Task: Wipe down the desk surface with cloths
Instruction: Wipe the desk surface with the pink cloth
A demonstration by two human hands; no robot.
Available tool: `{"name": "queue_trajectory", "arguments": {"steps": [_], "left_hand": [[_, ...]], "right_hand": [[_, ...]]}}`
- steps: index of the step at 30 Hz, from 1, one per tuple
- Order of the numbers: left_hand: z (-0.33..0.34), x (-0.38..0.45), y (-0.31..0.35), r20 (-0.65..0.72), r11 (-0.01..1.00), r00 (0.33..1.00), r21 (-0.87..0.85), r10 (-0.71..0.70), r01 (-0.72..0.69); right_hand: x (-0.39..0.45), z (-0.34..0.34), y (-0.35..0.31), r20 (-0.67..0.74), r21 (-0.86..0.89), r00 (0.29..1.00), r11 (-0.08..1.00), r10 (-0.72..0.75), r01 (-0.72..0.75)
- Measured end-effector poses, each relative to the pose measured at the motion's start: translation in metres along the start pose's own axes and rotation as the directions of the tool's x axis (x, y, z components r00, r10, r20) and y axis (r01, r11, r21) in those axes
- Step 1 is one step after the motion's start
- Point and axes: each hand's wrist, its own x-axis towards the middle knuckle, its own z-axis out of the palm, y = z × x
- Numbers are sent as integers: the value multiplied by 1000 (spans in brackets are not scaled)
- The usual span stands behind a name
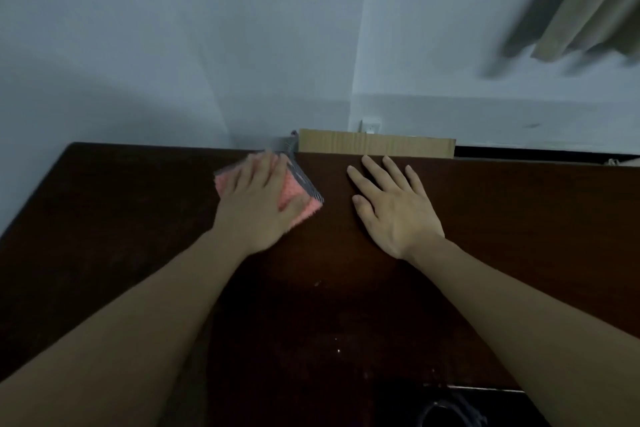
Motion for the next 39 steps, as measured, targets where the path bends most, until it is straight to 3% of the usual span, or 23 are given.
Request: {"name": "queue_trajectory", "arguments": {"steps": [3, 7, 15, 23, 27, 31, 36, 39], "left_hand": [[2, 18, 0, -76, 993, 991, -48, -108, 104], [8, -2, 14, -87, 987, 986, -87, -140, 133], [18, -75, 30, 36, 998, 997, -26, 66, -65], [10, -2, 1, -44, 977, 977, -44, -210, 208], [11, 15, -8, -85, 971, 968, -78, -234, 228], [10, -5, -7, -76, 984, 983, -69, -169, 164], [16, -59, -19, 13, 995, 995, 25, 98, -99], [10, -44, -40, 26, 993, 993, 15, 116, -116]], "right_hand": [[1, -1, 0, -4, 10, 1000, 1000, -16, 16], [0, 0, 0, -11, 14, 1000, 1000, -27, 27], [-2, 0, 0, -6, 10, 999, 999, -46, 46], [0, 2, 2, -5, 23, 998, 998, -56, 56], [1, 4, 3, -15, 30, 998, 998, -54, 55], [1, 3, 1, -17, 34, 999, 998, -48, 49], [0, 0, -1, -17, 31, 999, 999, -31, 31], [-1, -2, -2, -14, 29, 1000, 999, -17, 17]]}}
